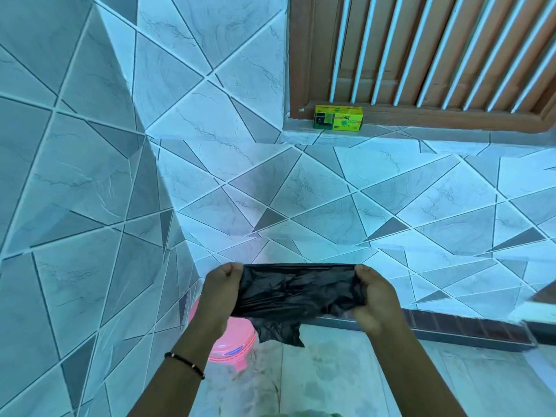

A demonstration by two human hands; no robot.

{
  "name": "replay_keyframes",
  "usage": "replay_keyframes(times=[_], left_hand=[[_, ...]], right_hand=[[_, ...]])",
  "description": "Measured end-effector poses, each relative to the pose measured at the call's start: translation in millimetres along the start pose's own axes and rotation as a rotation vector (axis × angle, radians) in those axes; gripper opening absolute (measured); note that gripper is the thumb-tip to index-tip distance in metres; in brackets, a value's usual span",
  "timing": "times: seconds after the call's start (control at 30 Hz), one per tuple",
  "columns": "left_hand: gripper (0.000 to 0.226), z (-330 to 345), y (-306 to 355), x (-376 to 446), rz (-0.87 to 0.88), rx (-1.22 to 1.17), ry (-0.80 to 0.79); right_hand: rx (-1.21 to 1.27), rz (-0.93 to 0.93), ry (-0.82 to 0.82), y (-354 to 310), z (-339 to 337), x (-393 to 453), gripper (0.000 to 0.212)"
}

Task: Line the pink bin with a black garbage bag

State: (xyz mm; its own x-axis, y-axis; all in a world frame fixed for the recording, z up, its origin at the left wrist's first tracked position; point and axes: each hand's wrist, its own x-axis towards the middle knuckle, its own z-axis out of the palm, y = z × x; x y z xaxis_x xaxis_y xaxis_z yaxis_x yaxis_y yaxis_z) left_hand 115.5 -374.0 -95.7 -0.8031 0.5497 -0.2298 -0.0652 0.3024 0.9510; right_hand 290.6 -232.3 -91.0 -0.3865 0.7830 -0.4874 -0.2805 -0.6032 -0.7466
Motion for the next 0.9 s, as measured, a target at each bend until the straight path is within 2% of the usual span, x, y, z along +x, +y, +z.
replay_keyframes(times=[0.07,0.17,0.27,0.37,0.43,0.47,0.53,0.6,0.7,0.73,0.8,0.87,0.9], left_hand=[[0.027,-8.2,-4.6,6.7,0.233,0.378,0.066],[0.022,-20.2,-9.7,17.5,0.421,0.698,0.138],[0.023,-31.8,-9.4,26.7,0.376,0.889,0.243],[0.023,-42.2,-5.3,37.6,0.235,1.05,0.281],[0.022,-44.2,-5.0,42.3,0.212,1.077,0.275],[0.021,-43.8,-5.8,44.4,0.213,1.058,0.266],[0.016,-41.7,-6.5,45.4,0.225,0.86,0.267],[0.029,-33.3,-5.7,41.9,0.202,0.568,0.292],[0.056,-11.2,-3.9,22.3,-0.01,0.244,0.353],[0.06,-1.5,-3.7,12.3,-0.104,0.1,0.3],[0.065,18.5,-2.4,-9.0,-0.365,-0.193,0.052],[0.056,35.3,-1.5,-19.7,-0.594,-0.371,-0.206],[0.05,41.4,-3.5,-19.4,-0.647,-0.446,-0.287]], right_hand=[[-0.026,0.001,-0.019,-1.4,1.1,-1.8,0.022],[-0.241,-0.151,-0.111,-3.4,1.5,-3.9,0.02],[-0.468,-0.274,-0.387,-10.1,-1.8,-6.0,0.018],[-0.758,-0.102,-0.763,-25.9,-4.6,-13.0,0.001],[-1.035,-0.026,-0.876,-32.0,-2.3,-18.8,0.008],[-1.143,-0.049,-0.861,-32.2,0.0,-18.9,0.012],[-1.249,-0.201,-0.703,-31.0,6.8,-15.5,0.027],[-1.149,-0.297,-0.539,-29.8,11.3,-9.6,0.034],[-0.913,-0.292,-0.45,-26.6,16.5,-4.5,0.032],[-0.864,-0.294,-0.436,-25.0,18.9,-5.3,0.032],[-0.747,-0.267,-0.457,-19.4,24.2,-7.1,0.031],[-0.623,-0.19,-0.484,-13.6,30.8,-11.3,0.029],[-0.589,-0.16,-0.493,-10.8,33.5,-12.9,0.028]])
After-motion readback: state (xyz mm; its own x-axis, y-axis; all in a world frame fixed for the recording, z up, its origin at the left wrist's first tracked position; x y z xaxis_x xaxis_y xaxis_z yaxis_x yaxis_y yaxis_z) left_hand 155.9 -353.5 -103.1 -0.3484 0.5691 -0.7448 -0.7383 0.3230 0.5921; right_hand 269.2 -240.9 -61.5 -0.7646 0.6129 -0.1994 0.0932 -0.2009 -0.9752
